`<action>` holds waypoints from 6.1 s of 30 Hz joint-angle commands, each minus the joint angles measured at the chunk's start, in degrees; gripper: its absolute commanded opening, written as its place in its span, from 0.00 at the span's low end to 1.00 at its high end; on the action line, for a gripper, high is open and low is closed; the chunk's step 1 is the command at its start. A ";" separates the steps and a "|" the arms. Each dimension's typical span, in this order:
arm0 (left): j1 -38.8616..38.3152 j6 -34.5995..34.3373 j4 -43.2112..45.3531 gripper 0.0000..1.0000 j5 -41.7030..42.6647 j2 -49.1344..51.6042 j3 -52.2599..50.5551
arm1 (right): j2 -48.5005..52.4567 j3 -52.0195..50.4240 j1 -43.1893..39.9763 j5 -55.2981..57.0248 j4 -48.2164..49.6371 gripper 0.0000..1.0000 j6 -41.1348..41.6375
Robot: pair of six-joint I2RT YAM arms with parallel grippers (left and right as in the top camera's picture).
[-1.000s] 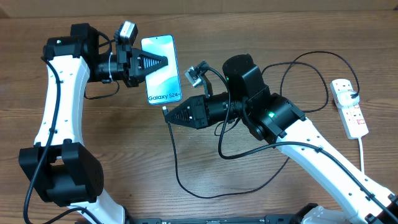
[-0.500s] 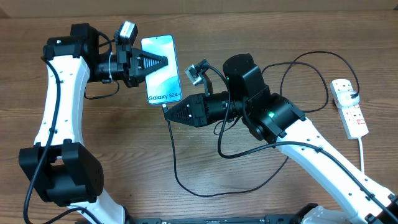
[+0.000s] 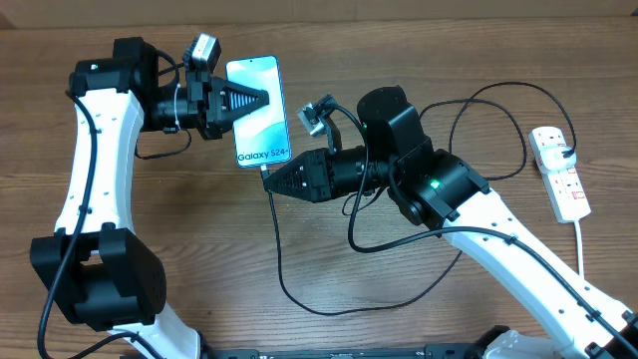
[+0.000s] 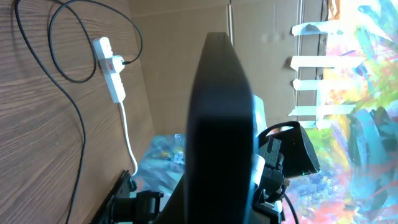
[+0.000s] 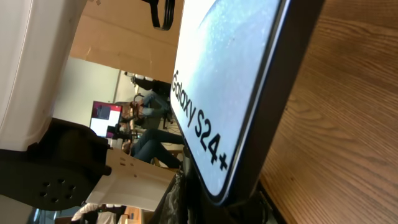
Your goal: Plug charger to phone and switch on socket
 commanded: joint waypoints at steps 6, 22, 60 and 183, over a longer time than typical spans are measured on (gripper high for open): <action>0.33 -1.16 -0.09 0.04 2.45 -1.29 -0.11 | -0.70 0.22 -2.75 0.94 0.39 0.04 1.70; 0.20 -1.14 -0.50 0.04 2.45 -1.29 -0.11 | -0.59 0.22 -2.64 6.97 1.44 0.04 6.75; 0.20 -0.92 -0.48 0.04 2.45 -1.29 -0.11 | -0.50 0.22 -0.74 16.63 7.45 0.04 10.19; -5.49 2.19 -0.24 0.04 -1.86 -1.29 -0.11 | -0.46 0.15 -2.71 2.67 -0.11 0.04 -1.66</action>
